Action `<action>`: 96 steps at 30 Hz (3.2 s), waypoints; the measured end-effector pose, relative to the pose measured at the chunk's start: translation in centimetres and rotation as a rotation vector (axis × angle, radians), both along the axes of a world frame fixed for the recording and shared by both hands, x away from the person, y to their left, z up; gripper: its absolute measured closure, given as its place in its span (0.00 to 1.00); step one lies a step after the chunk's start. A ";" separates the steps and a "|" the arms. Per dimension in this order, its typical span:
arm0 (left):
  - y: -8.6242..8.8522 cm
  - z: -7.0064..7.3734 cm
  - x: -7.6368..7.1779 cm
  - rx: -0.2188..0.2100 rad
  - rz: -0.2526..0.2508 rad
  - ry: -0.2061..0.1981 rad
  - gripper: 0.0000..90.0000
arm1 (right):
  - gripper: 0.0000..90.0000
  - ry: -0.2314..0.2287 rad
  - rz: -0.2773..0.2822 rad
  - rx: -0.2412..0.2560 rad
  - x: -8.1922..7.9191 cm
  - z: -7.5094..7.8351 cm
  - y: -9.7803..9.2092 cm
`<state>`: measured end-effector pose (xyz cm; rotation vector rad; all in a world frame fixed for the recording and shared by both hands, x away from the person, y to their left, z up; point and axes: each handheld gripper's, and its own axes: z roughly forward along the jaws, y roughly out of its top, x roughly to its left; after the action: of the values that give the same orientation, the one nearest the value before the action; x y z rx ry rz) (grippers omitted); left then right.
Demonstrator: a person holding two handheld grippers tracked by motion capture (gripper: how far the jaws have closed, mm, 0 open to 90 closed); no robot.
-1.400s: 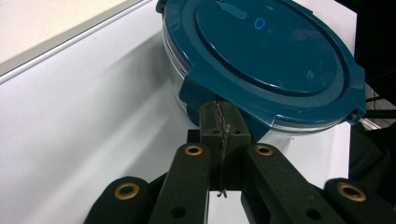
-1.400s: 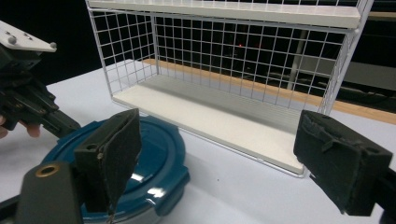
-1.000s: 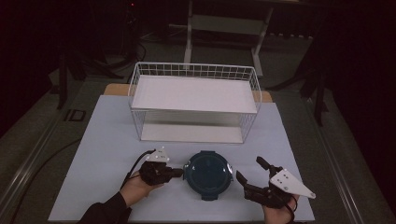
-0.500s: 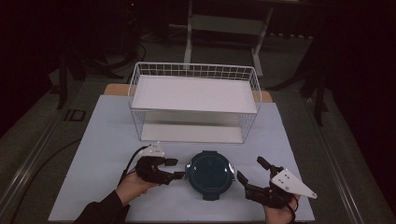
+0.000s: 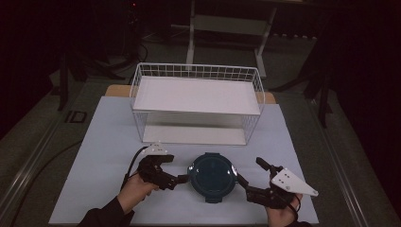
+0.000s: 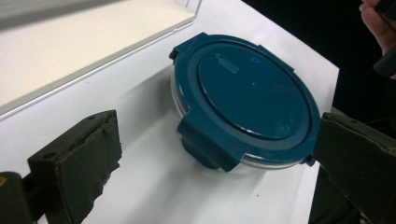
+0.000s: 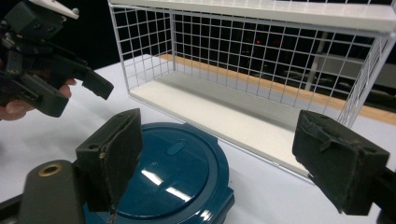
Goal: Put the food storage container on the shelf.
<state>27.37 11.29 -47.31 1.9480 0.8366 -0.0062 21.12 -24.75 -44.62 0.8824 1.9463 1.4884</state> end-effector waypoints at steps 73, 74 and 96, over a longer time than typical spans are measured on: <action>-1.6 -3.1 1.5 -0.104 -0.022 0.430 0.61 | 0.45 0.716 0.132 0.207 5.0 -4.4 -2.3; -1.6 -3.1 1.4 -0.104 -0.022 0.427 0.61 | 0.47 0.726 0.139 0.215 5.1 -4.6 -2.4; -1.2 -3.6 0.1 -0.141 -0.003 0.397 0.61 | 0.62 0.888 0.269 0.310 5.6 -6.2 -2.2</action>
<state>27.46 10.13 -50.91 1.8399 1.0592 -0.4547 26.70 -26.93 -50.85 1.6904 2.5520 1.7574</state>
